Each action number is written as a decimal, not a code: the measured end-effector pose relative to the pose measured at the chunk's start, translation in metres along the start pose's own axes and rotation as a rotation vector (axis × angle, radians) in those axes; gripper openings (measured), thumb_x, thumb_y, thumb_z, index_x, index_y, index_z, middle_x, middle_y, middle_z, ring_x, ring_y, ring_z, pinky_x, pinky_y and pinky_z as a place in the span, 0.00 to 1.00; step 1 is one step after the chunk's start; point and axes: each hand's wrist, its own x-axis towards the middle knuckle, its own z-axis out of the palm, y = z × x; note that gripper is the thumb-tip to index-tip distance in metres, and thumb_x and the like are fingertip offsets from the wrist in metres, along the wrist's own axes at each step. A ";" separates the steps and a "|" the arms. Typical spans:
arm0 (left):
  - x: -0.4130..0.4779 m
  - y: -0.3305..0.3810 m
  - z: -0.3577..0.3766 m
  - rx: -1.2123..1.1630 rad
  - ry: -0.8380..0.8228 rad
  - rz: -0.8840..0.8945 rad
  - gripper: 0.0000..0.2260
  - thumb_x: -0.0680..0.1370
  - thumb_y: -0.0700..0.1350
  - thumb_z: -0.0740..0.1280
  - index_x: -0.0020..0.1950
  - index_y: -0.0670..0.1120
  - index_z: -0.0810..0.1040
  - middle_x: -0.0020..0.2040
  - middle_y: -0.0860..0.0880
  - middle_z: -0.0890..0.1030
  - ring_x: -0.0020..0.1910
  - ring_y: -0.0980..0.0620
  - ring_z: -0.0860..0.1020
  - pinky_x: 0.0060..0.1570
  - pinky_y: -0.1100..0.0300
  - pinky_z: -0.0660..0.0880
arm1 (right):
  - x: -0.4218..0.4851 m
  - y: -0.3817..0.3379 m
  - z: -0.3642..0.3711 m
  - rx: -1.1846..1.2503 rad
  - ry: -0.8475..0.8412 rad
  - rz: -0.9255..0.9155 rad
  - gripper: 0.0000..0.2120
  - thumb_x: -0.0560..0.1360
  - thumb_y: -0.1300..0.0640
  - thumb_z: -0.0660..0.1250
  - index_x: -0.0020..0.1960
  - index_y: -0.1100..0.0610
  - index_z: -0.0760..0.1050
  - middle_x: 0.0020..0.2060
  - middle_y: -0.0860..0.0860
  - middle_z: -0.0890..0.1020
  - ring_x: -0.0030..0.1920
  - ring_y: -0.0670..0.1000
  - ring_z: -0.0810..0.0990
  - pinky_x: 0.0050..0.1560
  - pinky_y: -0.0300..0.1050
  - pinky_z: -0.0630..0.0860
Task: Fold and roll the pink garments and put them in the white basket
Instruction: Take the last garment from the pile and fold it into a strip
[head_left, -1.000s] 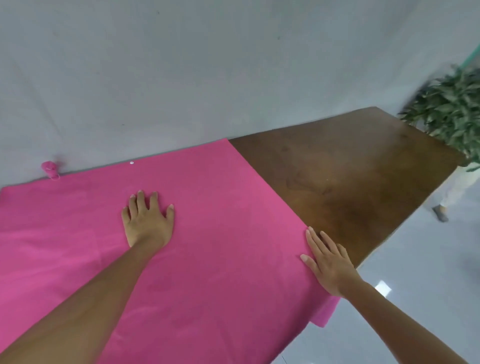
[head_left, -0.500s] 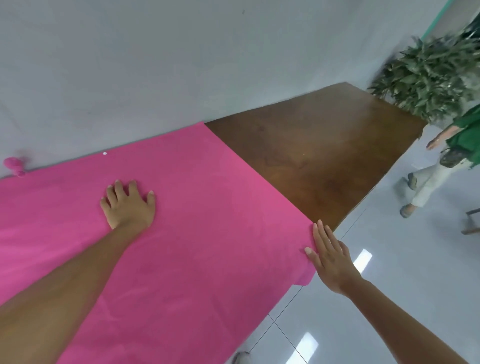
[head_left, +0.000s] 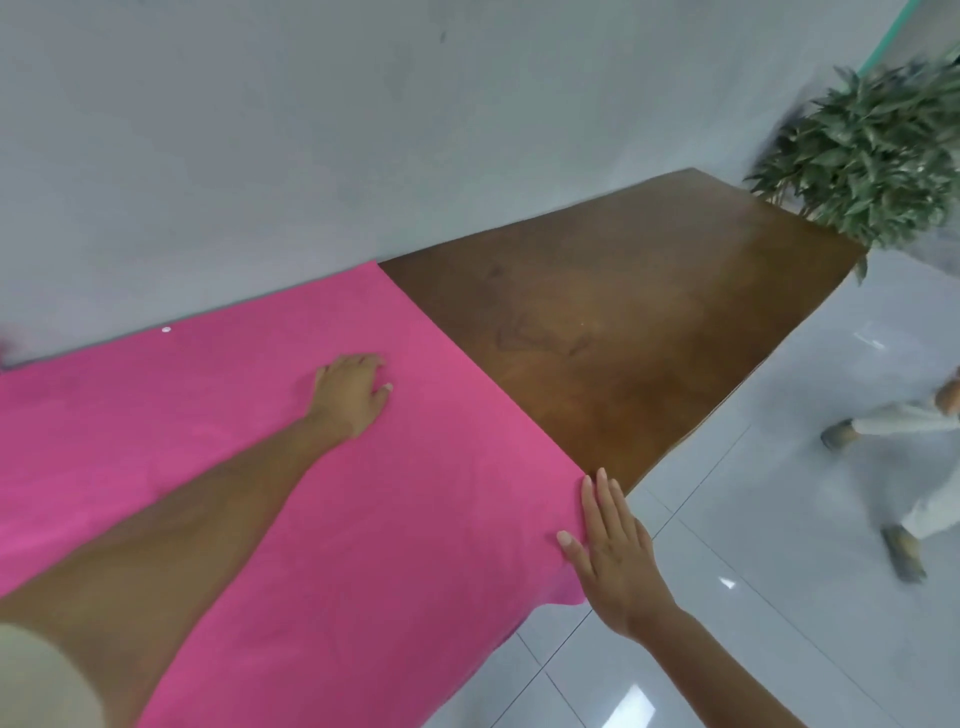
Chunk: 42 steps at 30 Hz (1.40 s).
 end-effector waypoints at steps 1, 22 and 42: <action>0.010 0.013 0.002 -0.013 -0.009 0.054 0.17 0.82 0.47 0.65 0.69 0.44 0.76 0.66 0.43 0.79 0.66 0.40 0.74 0.65 0.46 0.69 | 0.001 -0.001 -0.002 0.014 -0.006 0.001 0.42 0.72 0.24 0.26 0.80 0.46 0.30 0.79 0.43 0.34 0.80 0.46 0.34 0.78 0.52 0.44; 0.105 0.096 0.004 0.182 -0.314 0.282 0.11 0.79 0.42 0.70 0.41 0.51 0.69 0.47 0.50 0.70 0.42 0.49 0.72 0.44 0.53 0.71 | 0.053 0.016 -0.037 0.197 0.173 0.038 0.08 0.80 0.49 0.67 0.50 0.54 0.78 0.60 0.44 0.68 0.60 0.48 0.65 0.65 0.42 0.69; 0.029 0.049 -0.076 0.134 -0.179 0.262 0.09 0.79 0.35 0.66 0.41 0.45 0.74 0.40 0.49 0.73 0.41 0.47 0.71 0.37 0.57 0.61 | -0.027 -0.020 -0.041 0.456 0.015 0.002 0.11 0.82 0.41 0.57 0.45 0.44 0.65 0.31 0.46 0.79 0.32 0.44 0.78 0.33 0.38 0.72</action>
